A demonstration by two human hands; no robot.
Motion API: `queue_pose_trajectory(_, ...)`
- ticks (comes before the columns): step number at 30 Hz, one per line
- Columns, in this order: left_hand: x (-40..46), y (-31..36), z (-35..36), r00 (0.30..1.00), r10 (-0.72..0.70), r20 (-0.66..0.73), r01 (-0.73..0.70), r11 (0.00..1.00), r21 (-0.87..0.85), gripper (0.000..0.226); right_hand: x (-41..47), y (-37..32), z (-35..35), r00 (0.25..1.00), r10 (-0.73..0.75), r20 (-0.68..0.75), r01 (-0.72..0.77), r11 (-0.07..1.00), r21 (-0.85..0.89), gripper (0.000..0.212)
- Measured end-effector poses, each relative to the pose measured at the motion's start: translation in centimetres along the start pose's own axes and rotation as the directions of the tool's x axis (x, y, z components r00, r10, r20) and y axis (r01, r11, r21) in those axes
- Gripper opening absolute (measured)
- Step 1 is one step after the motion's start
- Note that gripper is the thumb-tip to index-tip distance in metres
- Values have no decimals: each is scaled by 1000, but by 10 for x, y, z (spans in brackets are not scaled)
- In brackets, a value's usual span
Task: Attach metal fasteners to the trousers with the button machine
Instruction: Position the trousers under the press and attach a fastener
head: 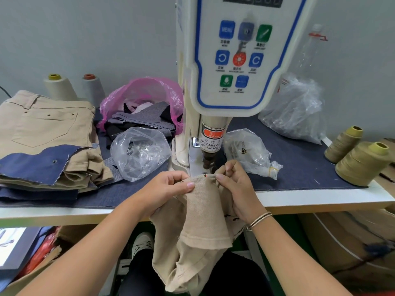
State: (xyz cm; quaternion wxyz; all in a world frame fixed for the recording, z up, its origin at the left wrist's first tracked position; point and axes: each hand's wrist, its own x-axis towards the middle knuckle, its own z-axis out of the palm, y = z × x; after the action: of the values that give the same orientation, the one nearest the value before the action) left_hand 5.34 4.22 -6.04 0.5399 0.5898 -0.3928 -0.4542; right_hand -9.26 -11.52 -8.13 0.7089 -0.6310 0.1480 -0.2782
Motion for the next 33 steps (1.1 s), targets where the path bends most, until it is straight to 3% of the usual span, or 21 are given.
queue_pose_trajectory(5, -6, 5, 5, 999, 9, 51, -8, 1000, -6, 12, -8, -3, 0, 998, -38, 43, 38, 999, -5, 29)
queue_pose_trajectory(10, -12, 8, 11, 998, 17, 63, -19, 999, 36, 12, -26, -13, 4, 993, -84, 82, 82, 996, 28, 20)
queue_pose_trajectory(18, -20, 26, 0, 979, 202, 2, -199, 962, 188, 7, -37, -43, 4, 965, -69, 252, 165, 908, -385, 17)
queue_pose_trajectory(20, -19, 27, -10, 967, 240, -84, -214, 947, 241, 13, -32, -53, -1, 975, -98, 198, 179, 875, -449, 20)
queue_pose_trajectory(22, -19, 23, -20, 954, 254, -159, -201, 937, 286, 15, -19, -61, -14, 983, -185, 17, 167, 840, -517, 23)
queue_pose_trajectory(24, -17, 14, -27, 931, 287, -224, -190, 908, 373, 21, 2, -68, -33, 943, -292, -163, 105, 721, -684, 20)
queue_pose_trajectory(26, -15, 2, -30, 901, 320, -293, -168, 880, 444, 26, 26, -72, -55, 930, -274, -245, -75, 512, -855, 13)
queue_pose_trajectory(28, -13, -9, -31, 879, 317, -355, -136, 882, 452, 26, 46, -71, -70, 965, -173, -196, -178, 117, -977, 22)
queue_pose_trajectory(30, -13, -17, -33, 863, 308, -400, -112, 889, 443, 20, 62, -67, -75, 992, -57, -108, -119, -248, -961, 27)
queue_pose_trajectory(31, -12, -19, -34, 857, 311, -411, -106, 887, 450, 14, 68, -64, -74, 997, -14, -76, -76, -366, -928, 28)
queue_pose_trajectory(33, -12, -21, -35, 849, 334, -409, -104, 865, 490, 13, 80, -61, -68, 999, 32, -36, -16, -487, -873, 28)
